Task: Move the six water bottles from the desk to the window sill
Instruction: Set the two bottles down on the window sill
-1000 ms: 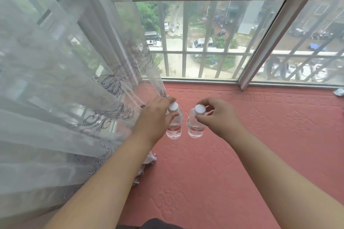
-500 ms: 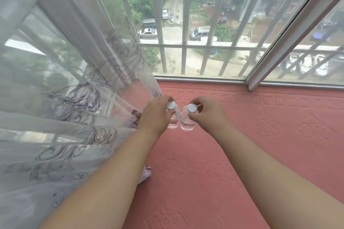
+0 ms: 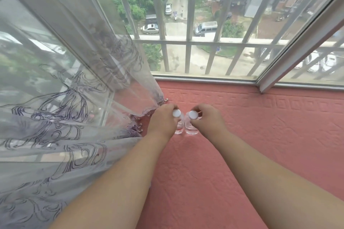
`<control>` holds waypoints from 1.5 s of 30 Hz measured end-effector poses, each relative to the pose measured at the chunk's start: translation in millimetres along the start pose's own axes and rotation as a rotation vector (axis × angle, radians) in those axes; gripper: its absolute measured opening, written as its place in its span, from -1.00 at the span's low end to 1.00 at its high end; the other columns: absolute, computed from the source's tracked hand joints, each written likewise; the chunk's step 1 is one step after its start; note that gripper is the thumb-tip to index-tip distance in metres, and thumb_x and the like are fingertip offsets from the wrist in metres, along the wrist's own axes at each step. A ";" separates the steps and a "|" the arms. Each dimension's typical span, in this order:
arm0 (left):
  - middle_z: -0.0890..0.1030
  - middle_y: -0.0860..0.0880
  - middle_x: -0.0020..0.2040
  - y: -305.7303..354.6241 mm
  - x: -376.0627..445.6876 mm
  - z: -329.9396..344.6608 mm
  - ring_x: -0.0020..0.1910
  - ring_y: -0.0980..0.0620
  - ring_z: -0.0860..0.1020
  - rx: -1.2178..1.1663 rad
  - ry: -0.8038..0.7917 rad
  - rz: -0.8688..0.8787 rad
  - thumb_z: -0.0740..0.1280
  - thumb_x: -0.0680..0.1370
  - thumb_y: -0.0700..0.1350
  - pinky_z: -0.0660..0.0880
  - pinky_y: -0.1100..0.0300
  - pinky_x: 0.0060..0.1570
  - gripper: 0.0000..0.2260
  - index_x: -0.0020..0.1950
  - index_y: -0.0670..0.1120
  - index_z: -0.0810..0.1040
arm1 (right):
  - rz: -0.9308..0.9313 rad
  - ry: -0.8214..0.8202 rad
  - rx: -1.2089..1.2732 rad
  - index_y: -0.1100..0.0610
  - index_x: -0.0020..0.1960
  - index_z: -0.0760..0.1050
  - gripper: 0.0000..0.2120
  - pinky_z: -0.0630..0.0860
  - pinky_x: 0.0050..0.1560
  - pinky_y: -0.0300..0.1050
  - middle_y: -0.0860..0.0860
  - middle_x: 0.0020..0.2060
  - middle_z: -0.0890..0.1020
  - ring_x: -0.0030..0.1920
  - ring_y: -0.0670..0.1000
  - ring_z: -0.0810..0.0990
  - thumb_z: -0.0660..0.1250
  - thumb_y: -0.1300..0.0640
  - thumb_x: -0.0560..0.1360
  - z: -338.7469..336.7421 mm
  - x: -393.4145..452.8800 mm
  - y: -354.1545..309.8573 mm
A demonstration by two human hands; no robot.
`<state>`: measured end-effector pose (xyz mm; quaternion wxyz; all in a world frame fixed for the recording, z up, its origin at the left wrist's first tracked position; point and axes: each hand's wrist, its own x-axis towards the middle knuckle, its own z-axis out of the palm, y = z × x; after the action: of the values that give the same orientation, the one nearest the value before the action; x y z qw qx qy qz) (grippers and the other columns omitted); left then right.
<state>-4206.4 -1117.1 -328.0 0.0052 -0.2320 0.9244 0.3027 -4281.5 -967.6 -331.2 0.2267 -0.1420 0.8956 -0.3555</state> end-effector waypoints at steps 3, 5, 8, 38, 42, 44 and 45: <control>0.61 -0.02 0.01 -0.9 5.7 2.2 -0.01 -0.04 0.55 -0.015 -0.007 -0.020 0.42 0.45 -0.16 0.49 0.01 0.01 -0.80 0.06 -0.03 0.59 | -0.003 0.009 -0.003 0.02 -0.02 0.63 -0.76 0.49 -0.13 -0.14 -0.13 -0.13 0.61 -0.06 -0.05 0.58 0.39 0.26 0.37 3.6 2.1 -0.7; 0.61 -0.02 0.02 -1.4 6.1 1.9 0.00 -0.05 0.55 -0.009 -0.010 -0.032 0.43 0.45 -0.16 0.49 0.01 0.01 -0.78 0.08 -0.03 0.59 | -0.004 0.009 -0.022 0.04 -0.02 0.61 -0.76 0.54 -0.08 -0.08 -0.09 -0.12 0.63 -0.06 -0.02 0.59 0.38 0.28 0.37 3.4 0.8 -2.1; 0.59 -0.03 0.04 -1.6 4.3 3.9 0.04 -0.06 0.53 0.026 -0.023 -0.020 0.42 0.46 -0.17 0.48 0.00 0.05 -0.77 0.10 -0.05 0.56 | 0.002 0.012 -0.036 0.05 -0.04 0.57 -0.78 0.54 -0.08 -0.07 -0.05 -0.09 0.61 -0.06 0.00 0.58 0.36 0.29 0.38 1.9 -3.2 -1.0; 0.46 0.08 0.35 176.3 -250.4 -185.9 0.35 -0.03 0.35 0.271 0.038 0.083 0.15 0.56 0.31 0.37 -0.09 0.22 -0.49 0.43 0.11 0.37 | -0.036 0.181 -0.183 -0.09 0.52 0.28 -0.25 0.41 0.23 0.00 -0.09 0.46 0.41 0.41 0.03 0.41 0.32 -0.38 0.43 -179.6 -294.3 -106.5; 0.40 0.11 0.42 195.3 -302.4 -219.2 0.38 -0.01 0.35 0.246 0.077 0.158 0.14 0.56 0.32 0.36 -0.10 0.27 -0.51 0.43 0.14 0.36 | -0.052 0.206 -0.200 -0.11 0.54 0.24 -0.21 0.42 0.29 0.05 -0.08 0.47 0.40 0.43 0.04 0.39 0.30 -0.42 0.42 -195.6 -356.3 -128.4; 0.40 0.13 0.42 198.6 -323.3 -231.3 0.39 0.00 0.34 0.262 0.089 0.199 0.12 0.56 0.32 0.35 -0.09 0.27 -0.52 0.42 0.16 0.36 | -0.070 0.238 -0.223 -0.12 0.54 0.23 -0.21 0.42 0.29 0.05 -0.08 0.47 0.40 0.43 0.03 0.39 0.29 -0.43 0.43 -200.1 -383.0 -139.0; 0.40 0.14 0.41 199.2 -332.0 -236.5 0.39 0.00 0.34 0.270 0.092 0.218 0.10 0.57 0.32 0.33 -0.08 0.26 -0.53 0.41 0.18 0.37 | -0.077 0.257 -0.229 -0.12 0.55 0.23 -0.22 0.42 0.29 0.06 -0.09 0.47 0.40 0.43 0.02 0.39 0.28 -0.43 0.43 -201.5 -395.2 -143.7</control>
<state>-3965.3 -967.5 25.9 -0.0388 -0.1413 0.9756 0.1636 -4031.7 -789.7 20.0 0.0788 -0.1542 0.9458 -0.2747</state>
